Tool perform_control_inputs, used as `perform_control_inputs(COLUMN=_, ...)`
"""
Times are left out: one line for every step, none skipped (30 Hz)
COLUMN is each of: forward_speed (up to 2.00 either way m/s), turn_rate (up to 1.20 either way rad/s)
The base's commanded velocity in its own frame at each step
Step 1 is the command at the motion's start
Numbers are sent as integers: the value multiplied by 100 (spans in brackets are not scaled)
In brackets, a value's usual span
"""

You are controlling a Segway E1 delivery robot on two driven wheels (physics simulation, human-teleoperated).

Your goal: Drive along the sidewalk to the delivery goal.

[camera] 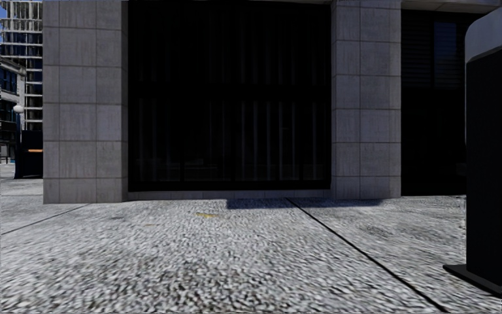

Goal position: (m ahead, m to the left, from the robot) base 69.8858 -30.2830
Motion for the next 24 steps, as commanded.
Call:
perform_control_inputs(forward_speed=132, turn_rate=-57)
perform_control_inputs(forward_speed=132, turn_rate=-57)
perform_control_inputs(forward_speed=131, turn_rate=-50)
perform_control_inputs(forward_speed=131, turn_rate=-45)
perform_control_inputs(forward_speed=131, turn_rate=-45)
perform_control_inputs(forward_speed=131, turn_rate=-44)
perform_control_inputs(forward_speed=131, turn_rate=-40)
perform_control_inputs(forward_speed=131, turn_rate=-35)
perform_control_inputs(forward_speed=131, turn_rate=-35)
perform_control_inputs(forward_speed=131, turn_rate=-33)
perform_control_inputs(forward_speed=131, turn_rate=-32)
perform_control_inputs(forward_speed=131, turn_rate=-34)
perform_control_inputs(forward_speed=131, turn_rate=-40)
perform_control_inputs(forward_speed=131, turn_rate=-40)
perform_control_inputs(forward_speed=130, turn_rate=-46)
perform_control_inputs(forward_speed=130, turn_rate=-48)
perform_control_inputs(forward_speed=130, turn_rate=-51)
perform_control_inputs(forward_speed=130, turn_rate=-51)
perform_control_inputs(forward_speed=130, turn_rate=-53)
perform_control_inputs(forward_speed=130, turn_rate=-54)
perform_control_inputs(forward_speed=130, turn_rate=-56)
perform_control_inputs(forward_speed=130, turn_rate=-56)
perform_control_inputs(forward_speed=130, turn_rate=-59)
perform_control_inputs(forward_speed=129, turn_rate=-64)
